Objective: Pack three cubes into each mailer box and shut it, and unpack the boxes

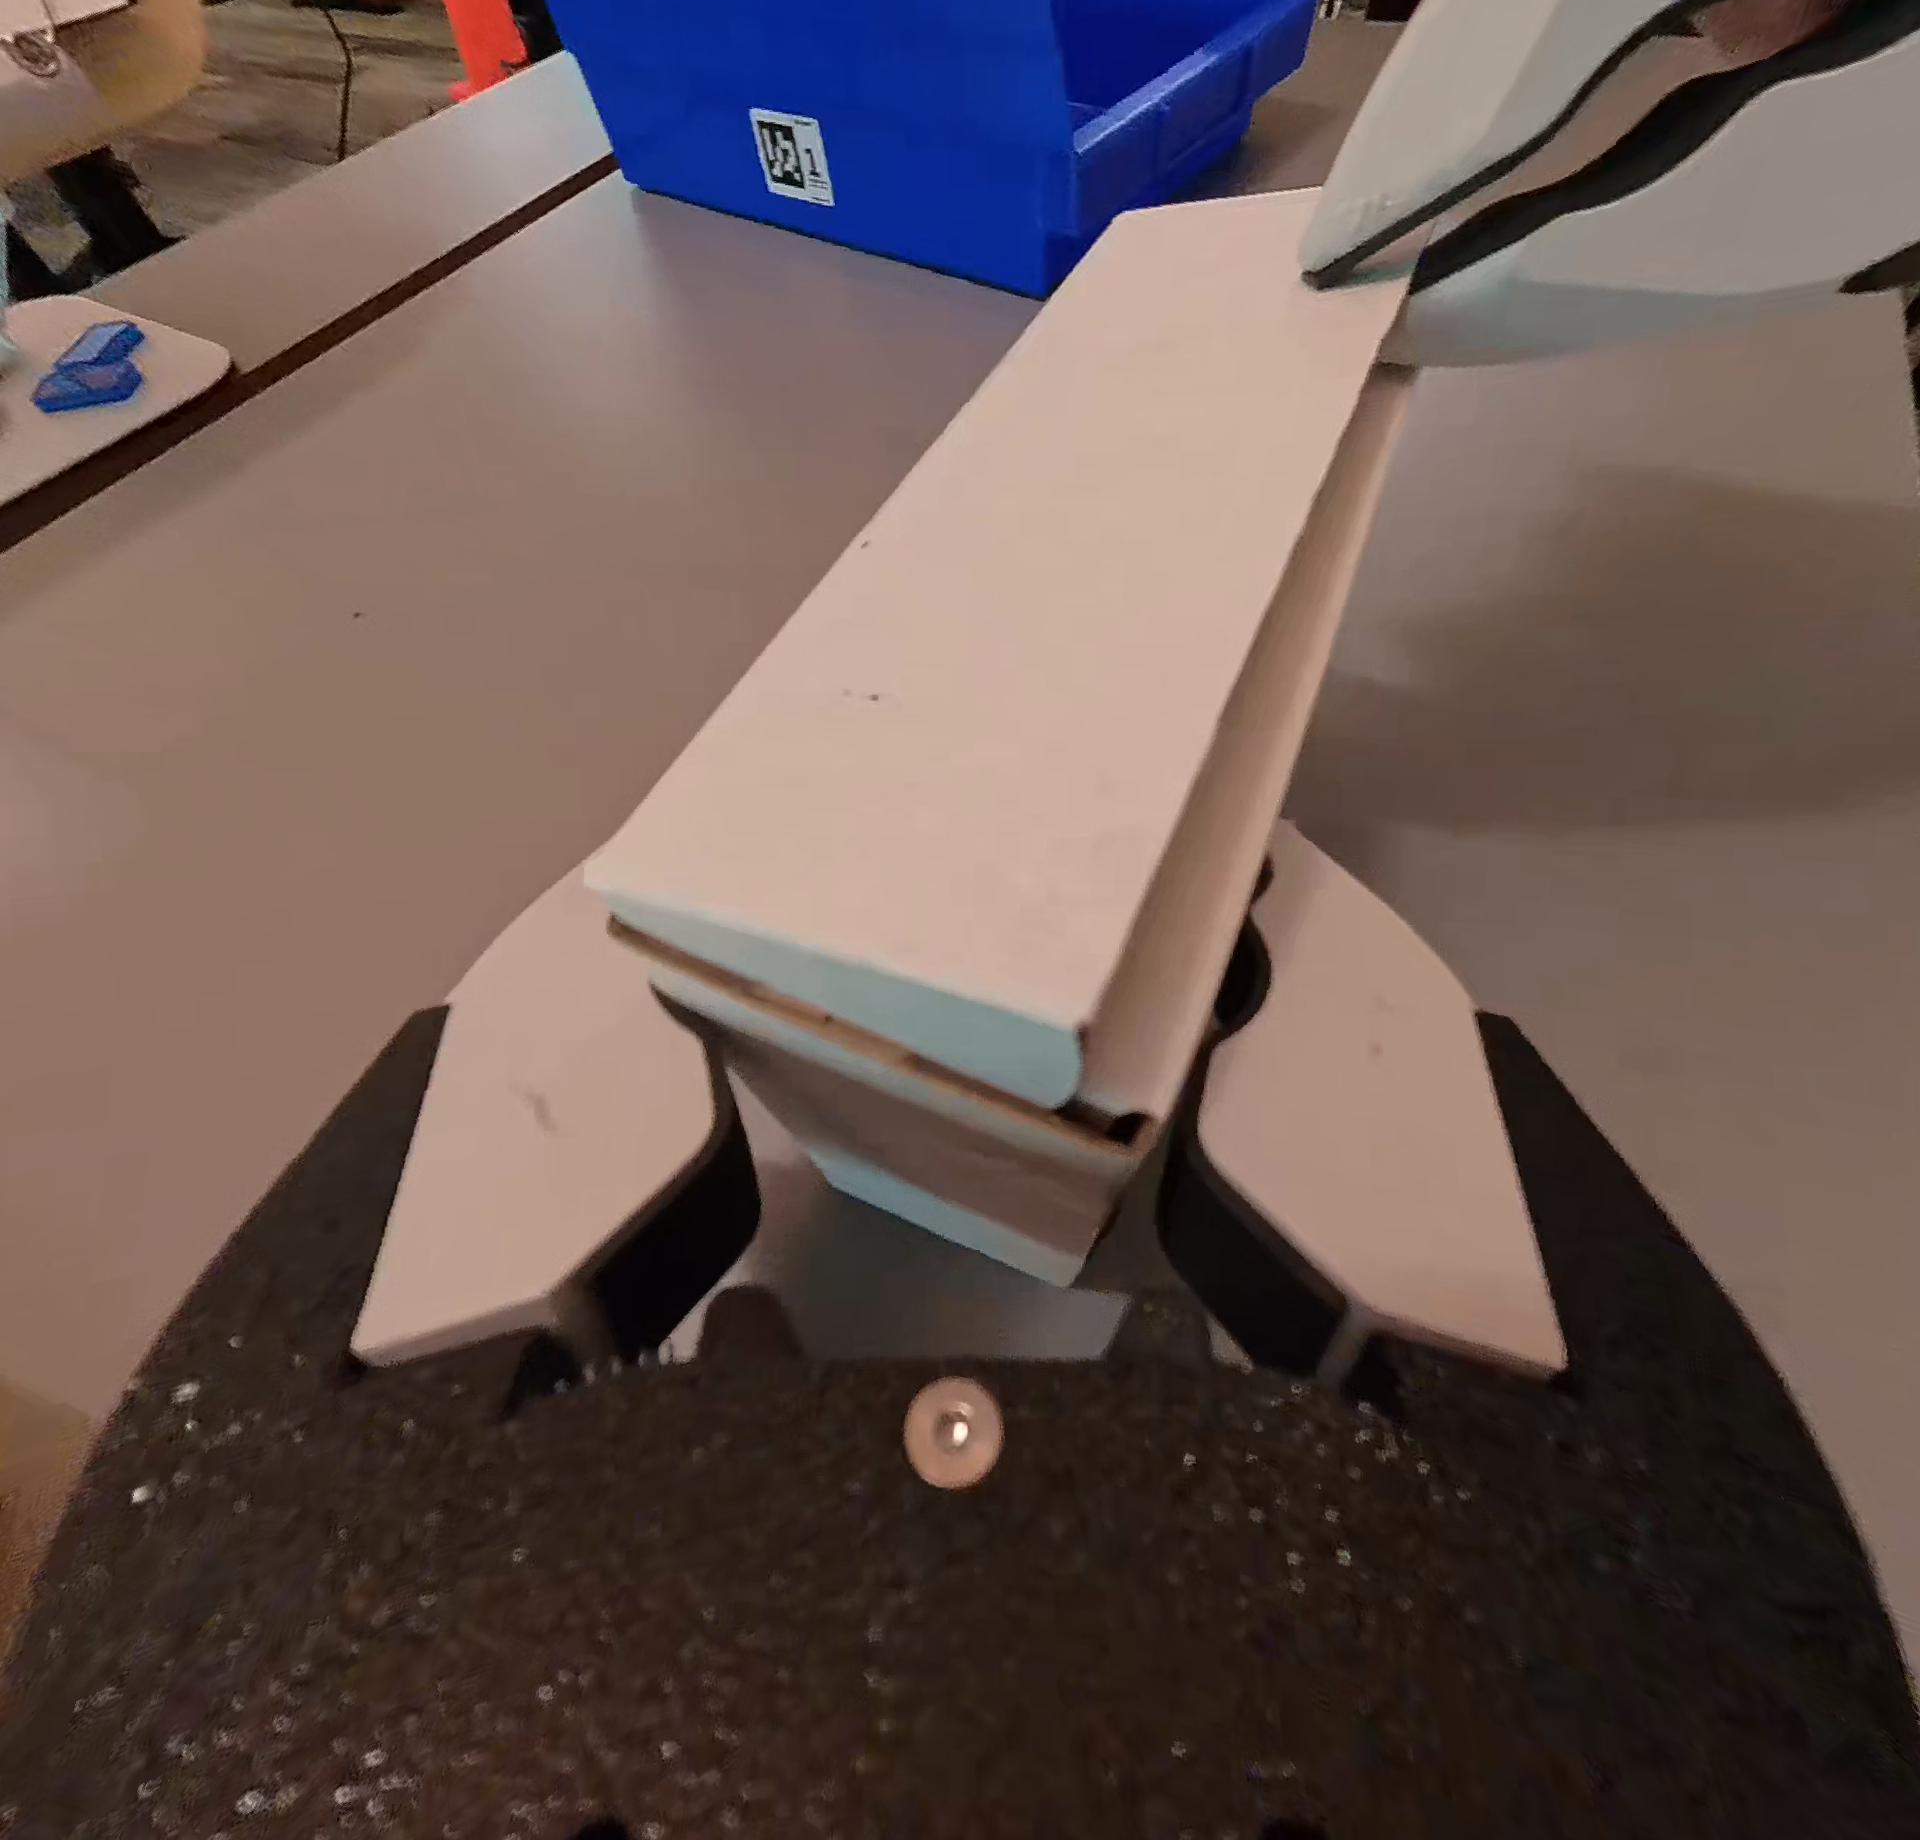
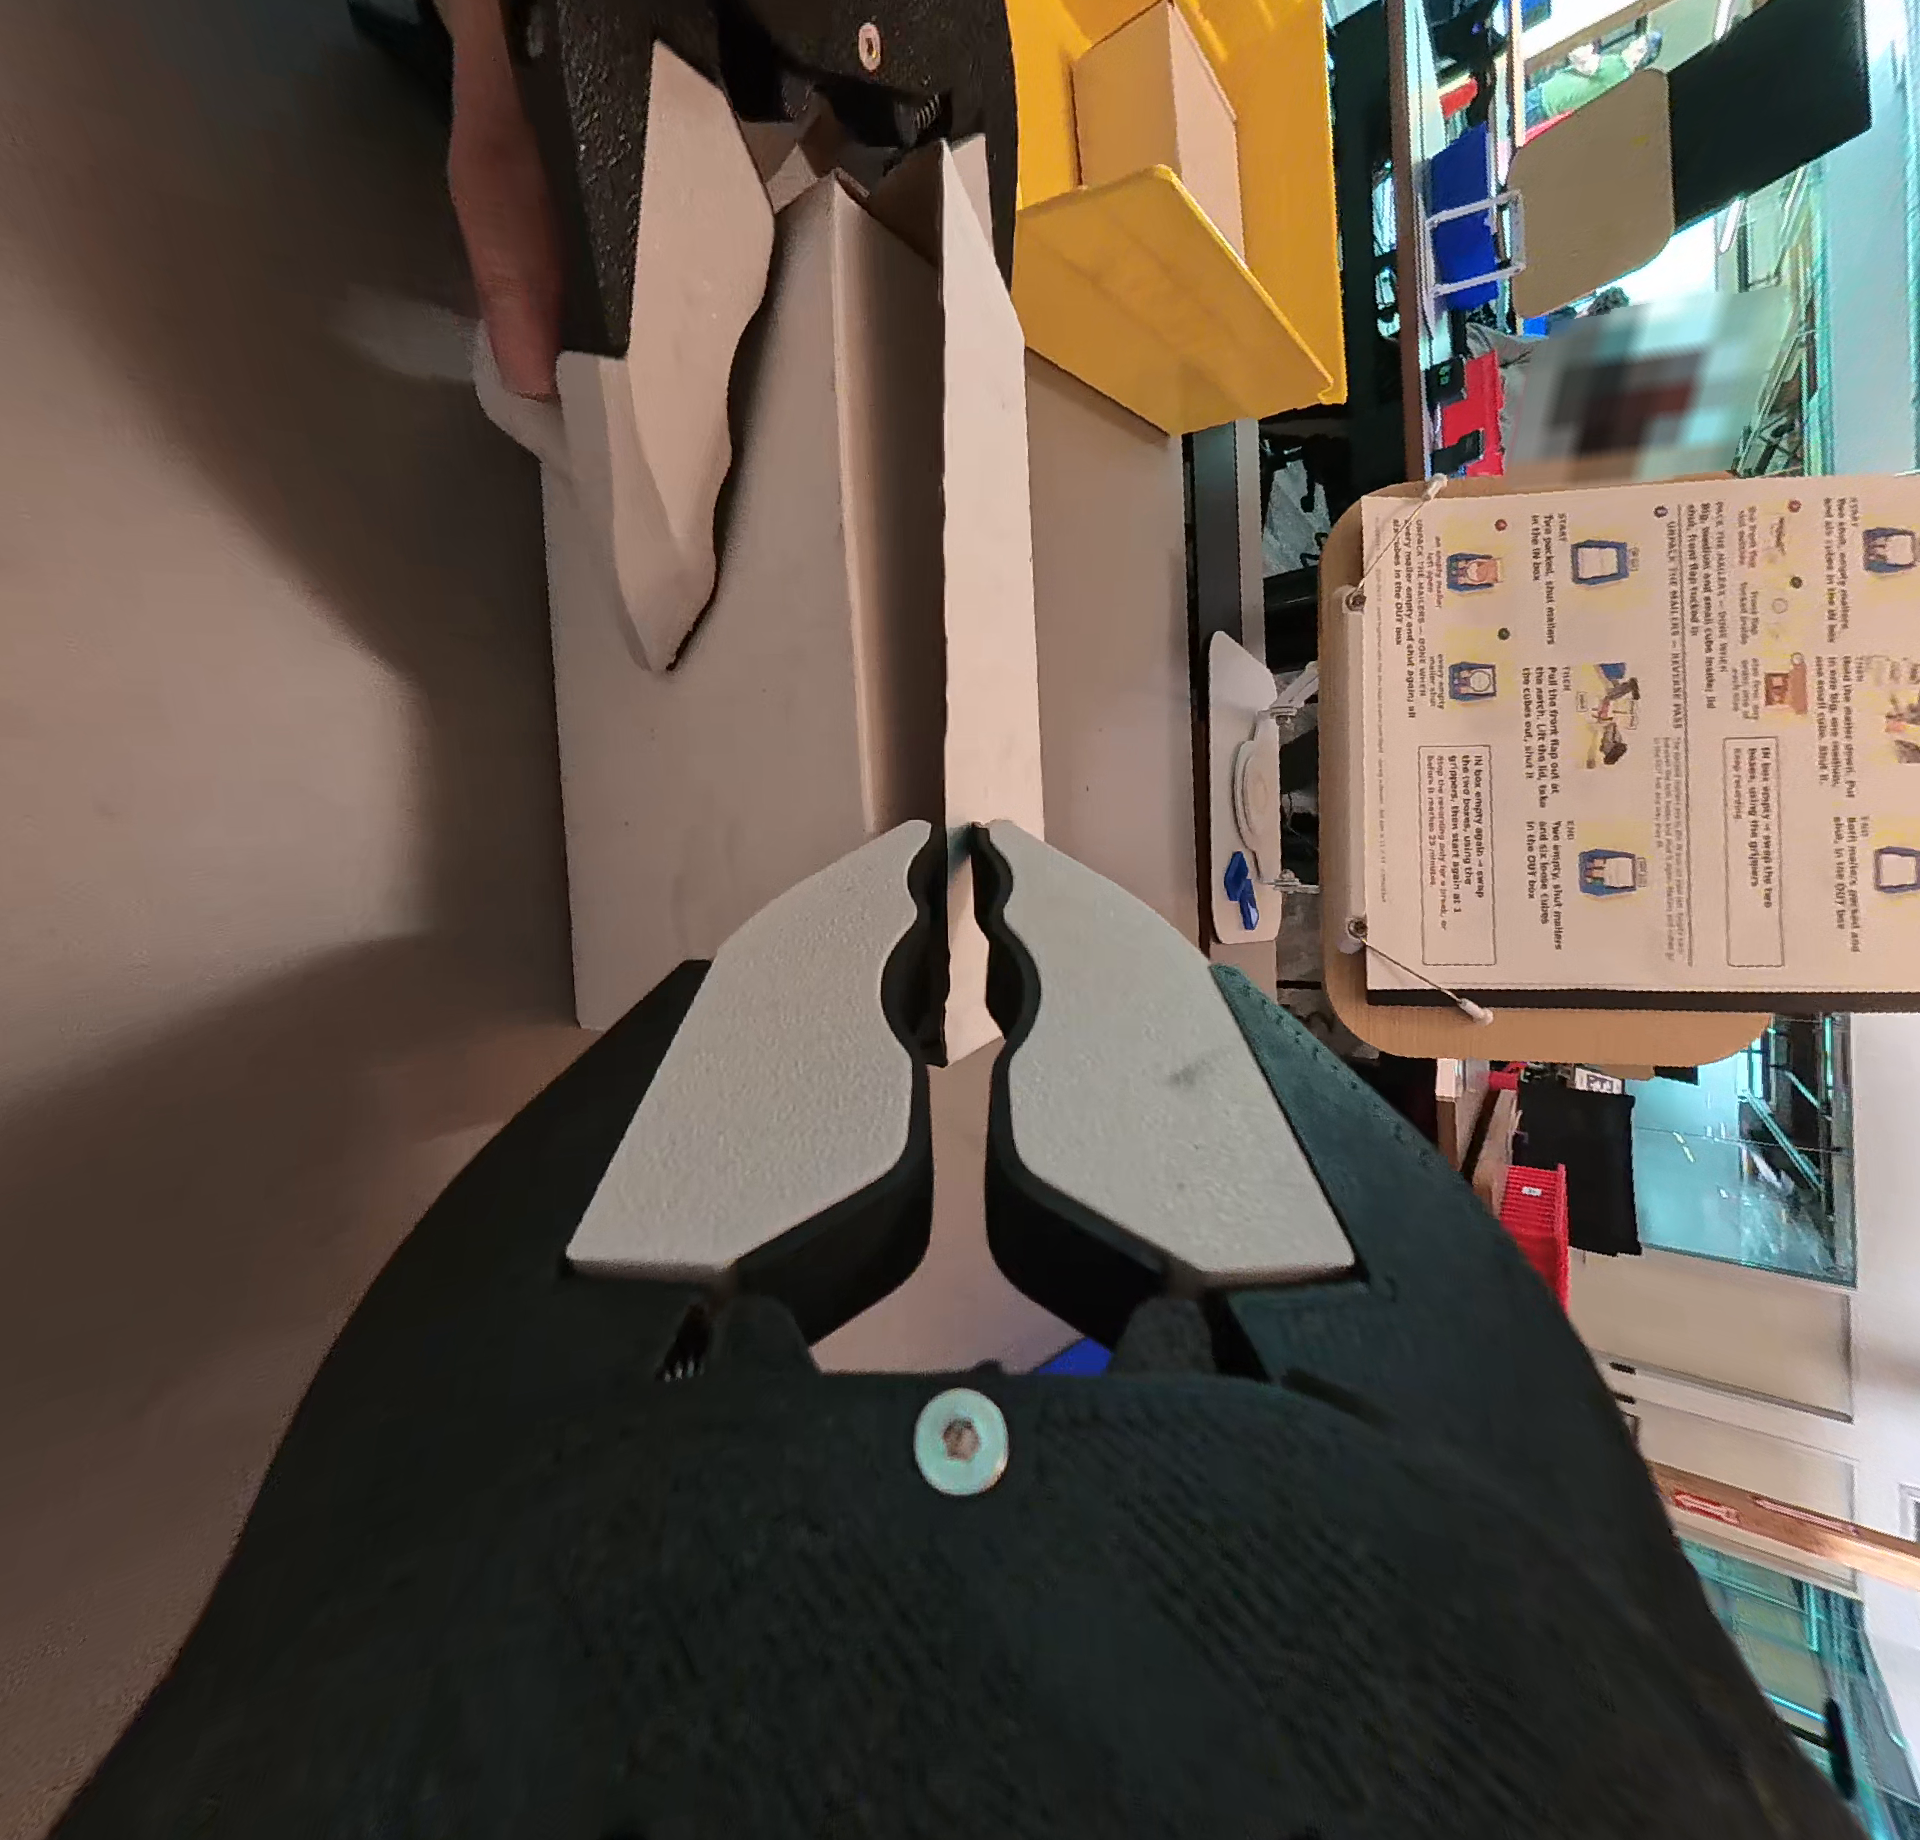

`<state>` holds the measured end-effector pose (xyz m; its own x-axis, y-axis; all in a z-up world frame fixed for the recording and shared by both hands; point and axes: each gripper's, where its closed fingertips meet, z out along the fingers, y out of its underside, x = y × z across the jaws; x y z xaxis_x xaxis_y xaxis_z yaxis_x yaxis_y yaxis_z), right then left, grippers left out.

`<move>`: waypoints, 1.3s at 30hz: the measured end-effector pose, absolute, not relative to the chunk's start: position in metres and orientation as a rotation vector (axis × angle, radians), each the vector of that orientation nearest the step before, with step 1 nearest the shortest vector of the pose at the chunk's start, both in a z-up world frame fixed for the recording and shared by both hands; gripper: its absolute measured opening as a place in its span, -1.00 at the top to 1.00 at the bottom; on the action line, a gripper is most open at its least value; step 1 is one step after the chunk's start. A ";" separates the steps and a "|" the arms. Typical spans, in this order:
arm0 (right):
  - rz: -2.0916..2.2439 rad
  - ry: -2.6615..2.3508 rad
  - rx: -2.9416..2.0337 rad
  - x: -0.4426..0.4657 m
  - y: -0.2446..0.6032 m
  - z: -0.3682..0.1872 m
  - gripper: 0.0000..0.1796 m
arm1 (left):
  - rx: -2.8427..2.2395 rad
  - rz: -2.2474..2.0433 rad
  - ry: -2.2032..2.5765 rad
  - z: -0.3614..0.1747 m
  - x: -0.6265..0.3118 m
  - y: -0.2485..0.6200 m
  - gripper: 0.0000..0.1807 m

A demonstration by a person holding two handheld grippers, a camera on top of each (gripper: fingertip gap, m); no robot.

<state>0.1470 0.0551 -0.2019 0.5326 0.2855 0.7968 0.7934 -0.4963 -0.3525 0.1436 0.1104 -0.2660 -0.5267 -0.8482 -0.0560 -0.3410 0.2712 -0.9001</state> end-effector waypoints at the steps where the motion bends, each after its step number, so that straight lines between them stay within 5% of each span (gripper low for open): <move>1: -0.896 -0.879 -2.036 0.148 0.054 -0.201 0.96 | -1.047 -1.225 2.015 -0.266 0.142 0.109 -0.03; 11: -0.793 -0.803 -2.076 0.160 0.057 -0.197 0.95 | -1.055 -1.210 2.014 -0.267 0.143 0.111 0.02; 17: -0.870 -0.818 -1.993 0.167 0.042 -0.187 0.67 | -1.046 -1.208 2.017 -0.267 0.143 0.110 0.00; 30: -0.928 -1.011 -2.008 0.171 0.032 -0.189 0.60 | -1.041 -1.216 2.024 -0.267 0.143 0.109 0.01; 39: -1.038 -1.133 -2.057 0.180 0.038 -0.200 0.87 | -1.037 -1.192 2.018 -0.267 0.144 0.111 0.03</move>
